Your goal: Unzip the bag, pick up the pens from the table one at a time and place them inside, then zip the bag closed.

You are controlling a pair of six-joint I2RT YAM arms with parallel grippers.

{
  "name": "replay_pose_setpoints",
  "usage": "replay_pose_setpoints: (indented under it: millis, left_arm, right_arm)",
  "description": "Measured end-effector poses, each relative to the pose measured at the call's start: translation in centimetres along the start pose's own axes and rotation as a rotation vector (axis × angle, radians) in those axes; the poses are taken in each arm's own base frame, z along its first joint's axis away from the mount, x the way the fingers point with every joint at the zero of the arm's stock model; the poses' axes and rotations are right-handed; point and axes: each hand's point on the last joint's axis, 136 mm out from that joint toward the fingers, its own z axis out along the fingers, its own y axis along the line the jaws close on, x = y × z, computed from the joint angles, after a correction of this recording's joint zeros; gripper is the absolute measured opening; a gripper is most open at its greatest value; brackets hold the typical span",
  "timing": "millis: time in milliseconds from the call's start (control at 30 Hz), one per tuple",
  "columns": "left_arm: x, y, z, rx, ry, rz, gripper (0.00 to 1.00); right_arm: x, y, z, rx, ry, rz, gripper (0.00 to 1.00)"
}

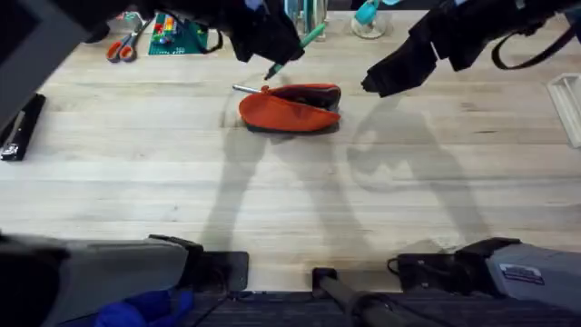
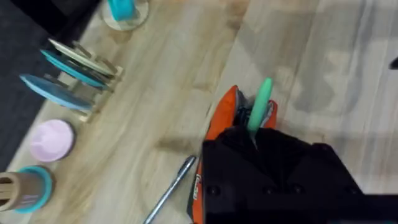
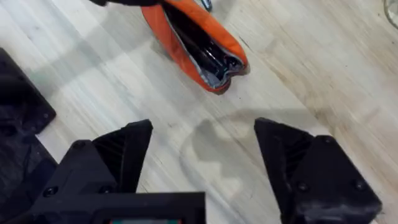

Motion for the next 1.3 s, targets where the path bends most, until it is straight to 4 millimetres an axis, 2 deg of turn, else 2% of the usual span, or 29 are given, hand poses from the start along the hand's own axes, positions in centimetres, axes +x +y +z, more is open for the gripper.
replay_pose_setpoints:
  millis: [533,1033,1300]
  left_arm:
    - [3.1,0.5,5.9,0.126,0.053,-0.049,0.041]
    - [5.6,0.5,8.6,0.196,0.089,-0.027,0.041]
    - [6.4,0.2,9.2,0.221,0.108,-0.047,0.041]
  right_arm:
    - [0.0,0.0,0.0,-0.001,0.000,0.000,0.996]
    - [0.2,0.1,0.0,-0.004,0.008,0.003,0.996]
    - [0.2,0.1,0.0,-0.004,0.008,0.003,0.996]
